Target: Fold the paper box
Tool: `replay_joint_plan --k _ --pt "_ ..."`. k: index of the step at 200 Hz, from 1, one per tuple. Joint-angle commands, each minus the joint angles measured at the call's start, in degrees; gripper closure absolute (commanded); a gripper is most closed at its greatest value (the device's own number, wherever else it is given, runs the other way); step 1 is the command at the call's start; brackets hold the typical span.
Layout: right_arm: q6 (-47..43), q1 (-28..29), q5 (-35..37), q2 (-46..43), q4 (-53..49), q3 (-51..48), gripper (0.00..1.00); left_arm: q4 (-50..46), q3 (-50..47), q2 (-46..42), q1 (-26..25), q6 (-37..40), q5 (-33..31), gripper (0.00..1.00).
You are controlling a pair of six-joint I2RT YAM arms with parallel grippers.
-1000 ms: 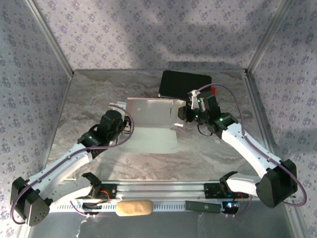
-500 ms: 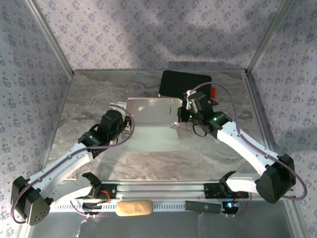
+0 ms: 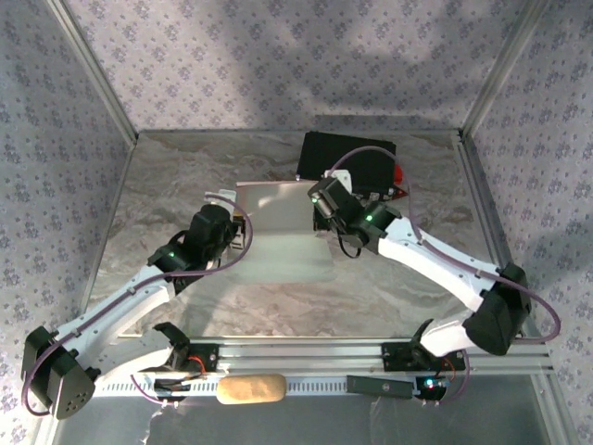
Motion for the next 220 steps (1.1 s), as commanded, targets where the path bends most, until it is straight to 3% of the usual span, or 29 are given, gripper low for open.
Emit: replay_joint_plan --k 1,26,54,80,102,129,153,178,220 --pt "2.16 2.59 0.96 1.84 -1.68 3.26 1.00 2.60 2.69 0.00 -1.03 -0.44 3.88 1.00" --pt "1.77 1.95 -0.45 -0.09 -2.41 3.39 0.96 2.03 2.45 -0.51 -0.91 -0.18 3.35 1.00" --pt "-3.93 -1.37 -8.65 -6.51 -0.94 2.18 0.70 1.94 1.74 -1.46 1.11 -0.07 4.53 1.00" --pt "-7.59 -11.49 -29.90 -14.95 3.51 -1.79 0.47 1.94 1.90 -3.05 4.68 0.27 9.27 1.00" --pt "-8.75 -23.32 -50.04 -22.79 9.84 -8.00 0.34 2.13 2.26 -4.24 9.40 0.46 18.05 1.00" --pt "-5.46 -35.41 -66.67 -25.57 15.37 -10.56 0.38 2.69 2.88 -4.49 16.22 -0.20 31.50 1.00" --pt "-0.24 -42.60 -81.48 -21.02 23.67 -12.59 0.45 2.29 4.73 -3.17 19.61 -0.25 40.14 1.00" --pt "-0.55 -41.82 -88.65 -15.31 26.87 -12.58 0.51 2.18 6.29 -1.31 21.18 0.22 45.87 1.00" --pt "-2.59 -37.52 -89.50 -15.02 29.22 -13.46 0.51 1.51 7.63 1.10 22.17 0.72 47.22 1.00"
